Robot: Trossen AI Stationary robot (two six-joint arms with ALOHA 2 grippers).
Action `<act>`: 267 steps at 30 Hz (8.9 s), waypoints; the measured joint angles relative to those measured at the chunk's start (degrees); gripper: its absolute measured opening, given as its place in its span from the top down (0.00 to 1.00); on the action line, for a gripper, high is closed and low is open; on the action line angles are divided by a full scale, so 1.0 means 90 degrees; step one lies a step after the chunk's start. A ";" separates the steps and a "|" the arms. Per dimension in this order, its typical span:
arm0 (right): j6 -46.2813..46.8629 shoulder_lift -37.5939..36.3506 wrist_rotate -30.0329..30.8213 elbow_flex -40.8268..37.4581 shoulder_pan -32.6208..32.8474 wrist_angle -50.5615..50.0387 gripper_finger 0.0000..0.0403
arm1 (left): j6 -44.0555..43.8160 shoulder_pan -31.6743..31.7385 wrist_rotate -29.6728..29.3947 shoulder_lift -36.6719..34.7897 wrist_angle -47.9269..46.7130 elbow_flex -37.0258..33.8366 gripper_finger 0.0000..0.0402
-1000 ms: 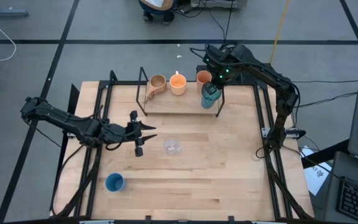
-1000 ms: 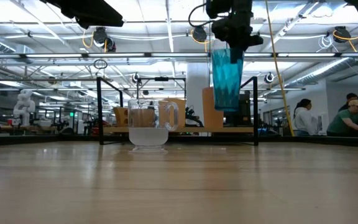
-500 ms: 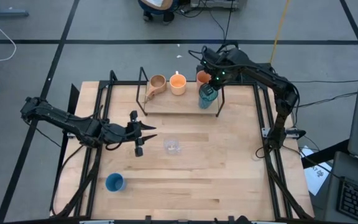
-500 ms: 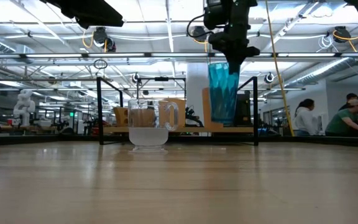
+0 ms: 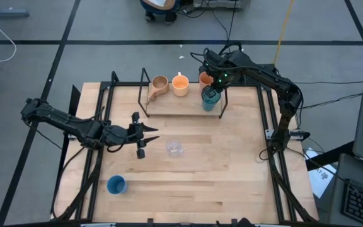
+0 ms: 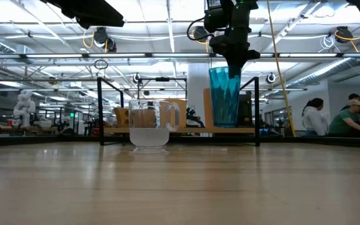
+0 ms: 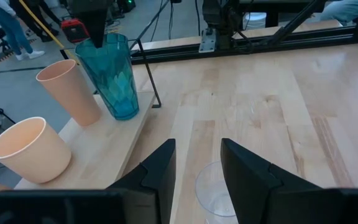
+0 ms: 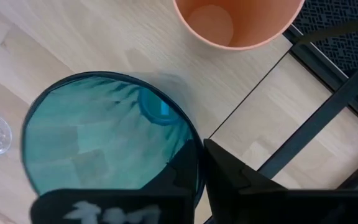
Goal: Stack small to large cups/mugs on shelf
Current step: Put the blue glass cup on the shelf, then put the blue cup on the shelf
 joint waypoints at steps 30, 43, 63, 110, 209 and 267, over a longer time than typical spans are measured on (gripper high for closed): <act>-0.0070 -0.0140 0.0192 0.0002 0.0000 0.0422 0.64 | 0.0000 0.0000 0.0000 0.0000 -0.0004 0.0000 0.68; -0.0004 -0.1311 0.0206 0.0010 0.0211 0.0588 0.59 | -0.0015 0.0000 0.0039 0.0000 -0.0004 0.0000 0.68; 0.0173 -0.2458 0.1387 0.0003 0.3033 0.0855 0.59 | -0.0031 0.0000 0.0041 -0.0001 -0.0007 0.0000 0.68; -0.0977 -0.2492 0.3007 -0.8173 0.6422 1.2387 0.59 | -0.1924 -0.1135 0.0014 -0.0110 -0.3363 0.0229 0.68; -0.1215 -0.2487 0.2994 -0.8247 0.6472 1.2436 0.59 | -0.6996 -0.4527 0.2628 0.3410 -0.5642 0.2632 0.68; -0.1042 -0.2487 0.2992 -0.8247 0.6562 1.2441 0.59 | -0.3372 -0.3439 0.1999 0.3410 -0.7732 0.4772 1.00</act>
